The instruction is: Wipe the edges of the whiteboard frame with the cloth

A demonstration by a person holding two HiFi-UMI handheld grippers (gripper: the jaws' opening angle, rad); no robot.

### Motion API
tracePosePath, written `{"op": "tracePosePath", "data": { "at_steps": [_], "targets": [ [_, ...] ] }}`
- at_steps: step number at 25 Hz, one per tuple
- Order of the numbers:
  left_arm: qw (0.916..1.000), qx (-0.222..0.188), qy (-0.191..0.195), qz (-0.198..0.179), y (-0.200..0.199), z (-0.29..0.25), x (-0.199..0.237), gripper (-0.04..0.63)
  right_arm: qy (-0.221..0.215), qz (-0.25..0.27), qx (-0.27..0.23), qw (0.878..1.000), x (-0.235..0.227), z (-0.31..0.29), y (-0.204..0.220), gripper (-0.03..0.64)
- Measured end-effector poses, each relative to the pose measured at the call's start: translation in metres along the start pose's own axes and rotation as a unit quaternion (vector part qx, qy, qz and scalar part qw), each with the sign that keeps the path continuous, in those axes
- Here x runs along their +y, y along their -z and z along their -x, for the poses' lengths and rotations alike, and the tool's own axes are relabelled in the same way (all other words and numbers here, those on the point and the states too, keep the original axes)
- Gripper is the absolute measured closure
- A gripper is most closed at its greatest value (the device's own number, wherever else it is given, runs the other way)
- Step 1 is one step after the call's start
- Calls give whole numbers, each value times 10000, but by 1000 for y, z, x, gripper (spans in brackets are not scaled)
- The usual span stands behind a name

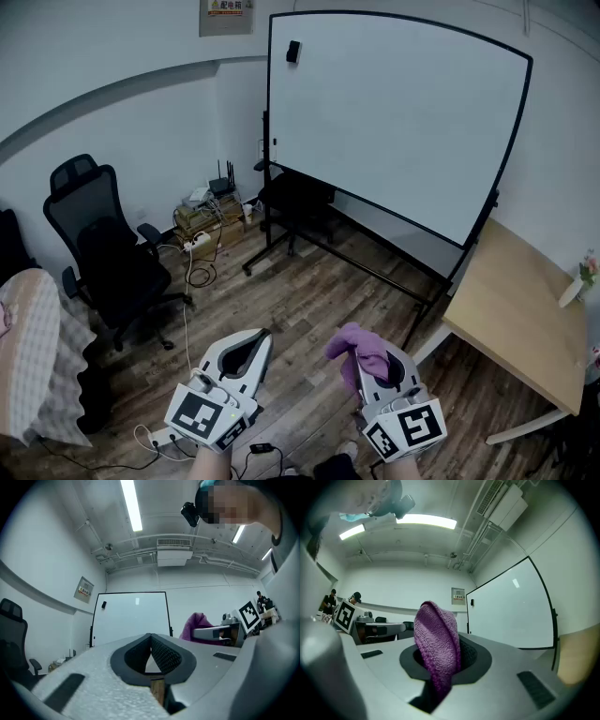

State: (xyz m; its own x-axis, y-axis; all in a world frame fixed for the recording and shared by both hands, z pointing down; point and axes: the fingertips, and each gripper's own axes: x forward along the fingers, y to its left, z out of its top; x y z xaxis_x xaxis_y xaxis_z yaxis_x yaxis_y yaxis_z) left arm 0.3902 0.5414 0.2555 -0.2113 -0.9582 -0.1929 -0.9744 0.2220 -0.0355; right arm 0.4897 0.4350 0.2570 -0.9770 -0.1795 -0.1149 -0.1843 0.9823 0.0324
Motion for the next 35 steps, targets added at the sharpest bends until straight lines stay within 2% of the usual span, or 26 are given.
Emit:
{"op": "tracePosePath", "data": {
  "at_steps": [14, 22, 30, 35],
  "targets": [
    [9999, -86, -64, -12, -6, 5, 8, 578, -65, 55, -20, 10000, 9, -8, -4, 568],
    [9999, -26, -147, 17, 3, 4, 22, 578, -139, -287, -48, 9995, 8, -22, 8, 566],
    [9993, 31, -382, 16, 21, -38, 59, 578, -570, 29, -147, 9983, -11, -80, 14, 568],
    [9986, -42, -520, -46, 20, -82, 88, 578, -737, -87, -65, 9972, -43, -135, 19, 567]
  ]
}}
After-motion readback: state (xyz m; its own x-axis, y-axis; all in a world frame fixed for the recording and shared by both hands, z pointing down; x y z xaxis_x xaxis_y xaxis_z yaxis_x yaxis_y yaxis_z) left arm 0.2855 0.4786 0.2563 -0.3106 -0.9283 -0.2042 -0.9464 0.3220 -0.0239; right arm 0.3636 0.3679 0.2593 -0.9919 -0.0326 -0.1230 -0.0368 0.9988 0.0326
